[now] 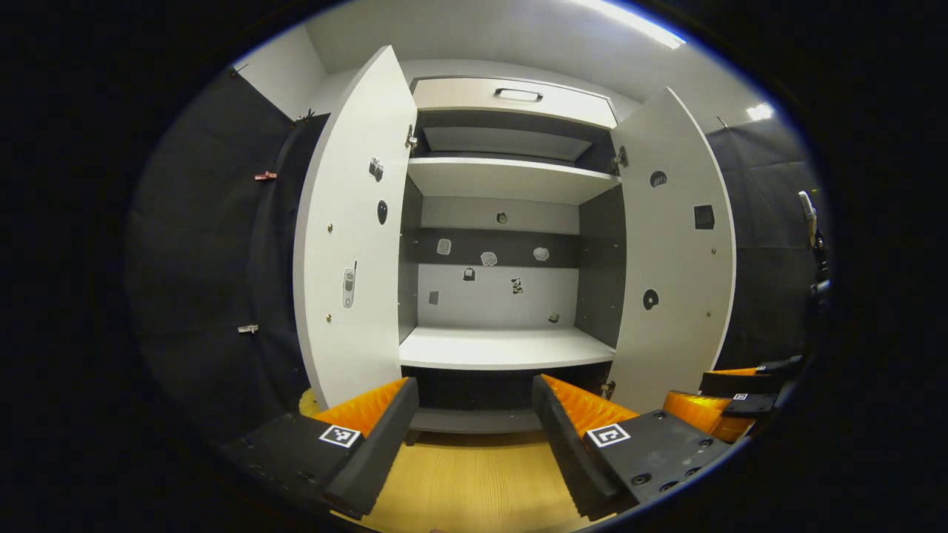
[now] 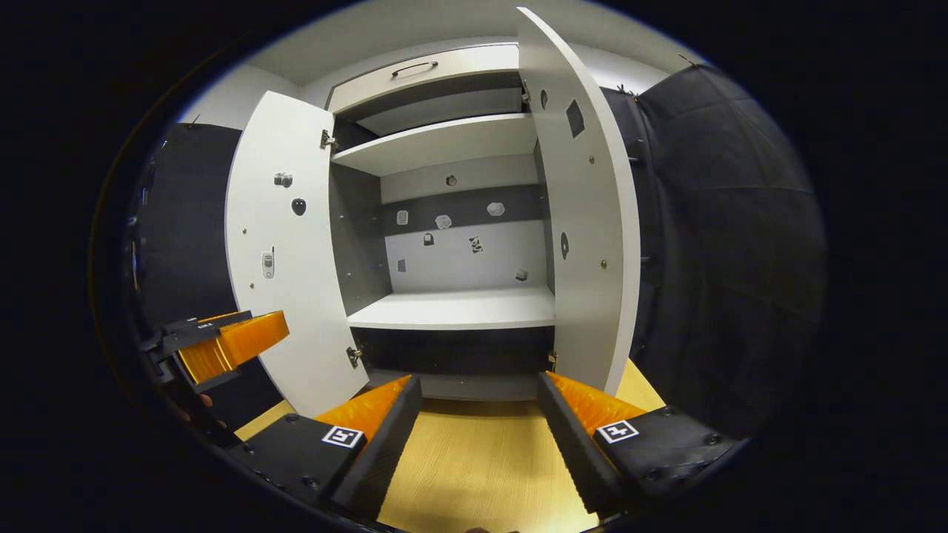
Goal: Open the right door of the double-door shoe cabinet with the right hand, and open the left door with the left hand.
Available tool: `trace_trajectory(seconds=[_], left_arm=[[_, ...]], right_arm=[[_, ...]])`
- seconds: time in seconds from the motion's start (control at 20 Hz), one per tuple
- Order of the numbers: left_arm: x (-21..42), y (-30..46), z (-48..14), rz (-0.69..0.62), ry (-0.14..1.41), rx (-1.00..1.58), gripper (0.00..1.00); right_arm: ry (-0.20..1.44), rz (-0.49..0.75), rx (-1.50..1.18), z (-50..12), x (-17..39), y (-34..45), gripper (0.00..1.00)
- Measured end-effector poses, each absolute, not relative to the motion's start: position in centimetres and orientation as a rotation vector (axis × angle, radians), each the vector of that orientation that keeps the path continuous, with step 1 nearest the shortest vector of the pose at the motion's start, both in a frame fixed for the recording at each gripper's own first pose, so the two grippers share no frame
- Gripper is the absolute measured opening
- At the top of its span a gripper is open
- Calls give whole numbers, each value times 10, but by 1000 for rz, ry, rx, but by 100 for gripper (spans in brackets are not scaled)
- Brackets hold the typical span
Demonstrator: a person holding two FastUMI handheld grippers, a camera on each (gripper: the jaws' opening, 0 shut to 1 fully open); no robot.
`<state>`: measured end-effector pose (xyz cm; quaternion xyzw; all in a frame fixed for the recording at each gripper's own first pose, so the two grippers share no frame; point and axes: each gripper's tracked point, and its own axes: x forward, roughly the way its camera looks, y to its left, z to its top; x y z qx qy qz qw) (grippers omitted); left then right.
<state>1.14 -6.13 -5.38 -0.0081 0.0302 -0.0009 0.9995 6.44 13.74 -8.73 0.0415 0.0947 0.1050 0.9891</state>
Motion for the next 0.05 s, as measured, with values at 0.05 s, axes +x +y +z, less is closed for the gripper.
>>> trace_trajectory(seconds=[0.05], left_arm=[[11,-61,-53,-3,59,-19,95]], right_arm=[[188,211,80,-87,64,138,98]])
